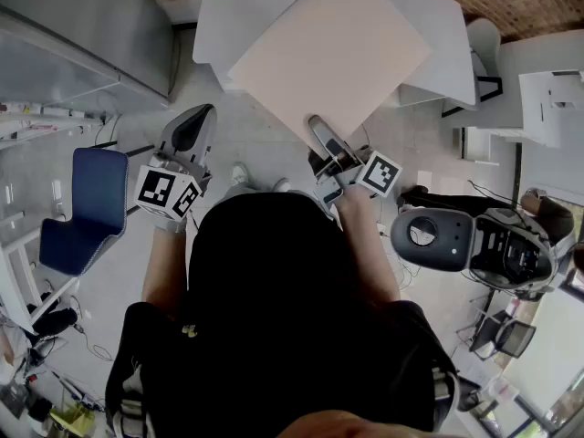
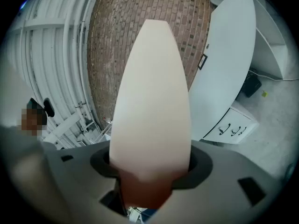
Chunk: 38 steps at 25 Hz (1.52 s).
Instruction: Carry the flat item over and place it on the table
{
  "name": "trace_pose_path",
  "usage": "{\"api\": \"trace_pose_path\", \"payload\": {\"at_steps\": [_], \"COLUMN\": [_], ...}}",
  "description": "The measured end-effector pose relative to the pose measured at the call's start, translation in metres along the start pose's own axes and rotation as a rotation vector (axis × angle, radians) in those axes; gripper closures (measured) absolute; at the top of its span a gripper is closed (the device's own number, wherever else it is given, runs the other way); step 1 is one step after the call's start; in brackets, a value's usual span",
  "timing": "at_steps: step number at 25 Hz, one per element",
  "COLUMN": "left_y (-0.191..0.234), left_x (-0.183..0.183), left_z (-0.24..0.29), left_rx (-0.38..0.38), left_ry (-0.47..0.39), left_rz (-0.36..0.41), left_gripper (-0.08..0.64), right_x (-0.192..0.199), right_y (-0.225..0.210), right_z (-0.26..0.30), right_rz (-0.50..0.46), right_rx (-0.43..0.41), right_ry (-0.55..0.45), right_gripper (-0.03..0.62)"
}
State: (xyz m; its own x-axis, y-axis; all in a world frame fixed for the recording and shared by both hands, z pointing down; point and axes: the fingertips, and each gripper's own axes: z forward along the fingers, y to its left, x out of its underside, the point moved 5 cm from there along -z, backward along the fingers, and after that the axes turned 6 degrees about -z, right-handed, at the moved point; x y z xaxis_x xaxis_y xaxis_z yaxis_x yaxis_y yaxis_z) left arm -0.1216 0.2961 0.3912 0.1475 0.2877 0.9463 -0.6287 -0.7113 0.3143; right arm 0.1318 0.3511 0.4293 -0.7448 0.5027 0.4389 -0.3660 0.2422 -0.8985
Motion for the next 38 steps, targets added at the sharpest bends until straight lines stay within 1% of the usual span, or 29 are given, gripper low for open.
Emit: {"api": "trace_pose_path", "payload": {"at_steps": [5, 9, 14, 17, 21, 28, 32, 38], "left_y": [0.011, 0.039, 0.068, 0.082, 0.094, 0.109, 0.128, 0.155], "left_x": [0.000, 0.000, 0.002, 0.003, 0.008, 0.011, 0.007, -0.008], "left_z": [0.000, 0.000, -0.006, -0.015, -0.016, 0.003, 0.010, 0.047], "left_rx": [0.013, 0.024, 0.037, 0.032, 0.013, -0.043, -0.089, -0.143], "left_ry": [0.007, 0.017, 0.031, 0.042, 0.051, 0.058, 0.061, 0.056], "left_rz": [-0.023, -0.043, -0.060, -0.063, -0.080, -0.087, -0.100, -0.111], "left_gripper": [0.555, 0.555, 0.555, 0.555, 0.555, 0.555, 0.555, 0.555], "right_x": [0.001, 0.008, 0.020, 0.030, 0.032, 0.012, 0.002, -0.032], "right_y": [-0.001, -0.004, -0.004, -0.006, -0.014, -0.037, -0.047, -0.070], "right_z": [0.007, 0.029, 0.047, 0.056, 0.066, 0.092, 0.118, 0.157], "right_rz": [0.013, 0.005, 0.029, 0.028, 0.036, 0.055, 0.071, 0.080], "right_rx": [0.020, 0.040, 0.034, 0.060, 0.075, 0.074, 0.073, 0.069], "right_ry": [-0.008, -0.008, -0.010, 0.000, 0.022, 0.074, 0.114, 0.181], "right_gripper": [0.318, 0.318, 0.310, 0.310, 0.310, 0.311, 0.311, 0.313]}}
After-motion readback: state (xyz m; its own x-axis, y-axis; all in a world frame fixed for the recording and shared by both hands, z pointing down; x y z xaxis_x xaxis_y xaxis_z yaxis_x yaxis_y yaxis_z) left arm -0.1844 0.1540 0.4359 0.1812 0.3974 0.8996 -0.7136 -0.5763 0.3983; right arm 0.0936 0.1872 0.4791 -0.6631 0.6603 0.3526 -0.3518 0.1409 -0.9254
